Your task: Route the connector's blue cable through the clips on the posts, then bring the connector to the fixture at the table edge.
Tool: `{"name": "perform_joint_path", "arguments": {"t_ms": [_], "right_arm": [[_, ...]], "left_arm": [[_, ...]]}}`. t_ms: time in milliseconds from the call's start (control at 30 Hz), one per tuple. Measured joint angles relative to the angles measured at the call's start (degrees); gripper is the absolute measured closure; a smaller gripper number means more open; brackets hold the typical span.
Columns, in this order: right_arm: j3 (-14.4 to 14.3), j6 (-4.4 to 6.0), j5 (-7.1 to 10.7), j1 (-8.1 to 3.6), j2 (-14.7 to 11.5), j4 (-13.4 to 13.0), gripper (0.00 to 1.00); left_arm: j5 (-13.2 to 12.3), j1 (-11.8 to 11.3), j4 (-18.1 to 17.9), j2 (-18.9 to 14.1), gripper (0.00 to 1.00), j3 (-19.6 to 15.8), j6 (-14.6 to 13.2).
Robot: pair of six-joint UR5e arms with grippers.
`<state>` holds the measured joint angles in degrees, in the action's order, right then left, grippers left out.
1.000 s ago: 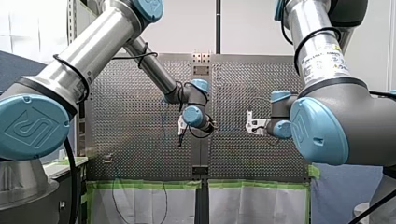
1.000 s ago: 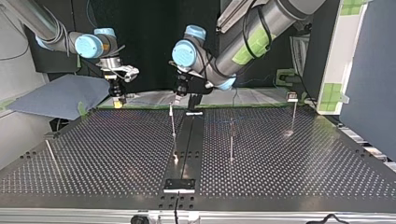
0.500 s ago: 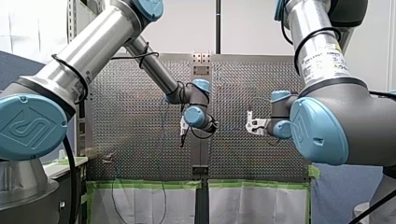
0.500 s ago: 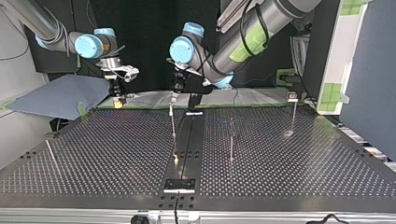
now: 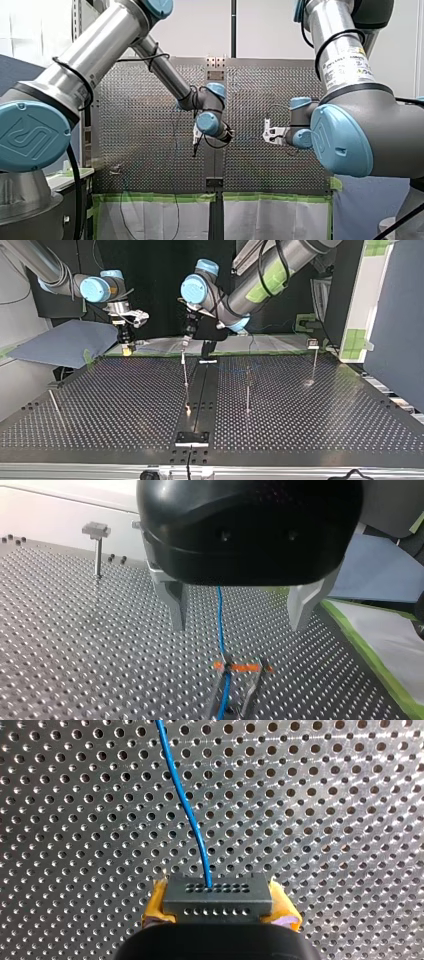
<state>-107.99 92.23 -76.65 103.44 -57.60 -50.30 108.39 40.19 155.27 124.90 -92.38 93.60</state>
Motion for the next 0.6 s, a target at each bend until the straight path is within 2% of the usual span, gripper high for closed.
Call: {"name": "perform_joint_path", "arguments": {"t_ms": [200,600], "right_arm": [[0.00,0.23,0.00,-0.05,-0.01,-0.07,1.00],[-0.01,0.65,-0.08,-0.16,0.00,-0.01,1.00]], "left_arm": [[1.35,0.58,-2.36,-2.71,0.00,-2.70,2.01],[6.98,0.56,-8.72,-9.10,0.00,-9.11,5.60]]}}
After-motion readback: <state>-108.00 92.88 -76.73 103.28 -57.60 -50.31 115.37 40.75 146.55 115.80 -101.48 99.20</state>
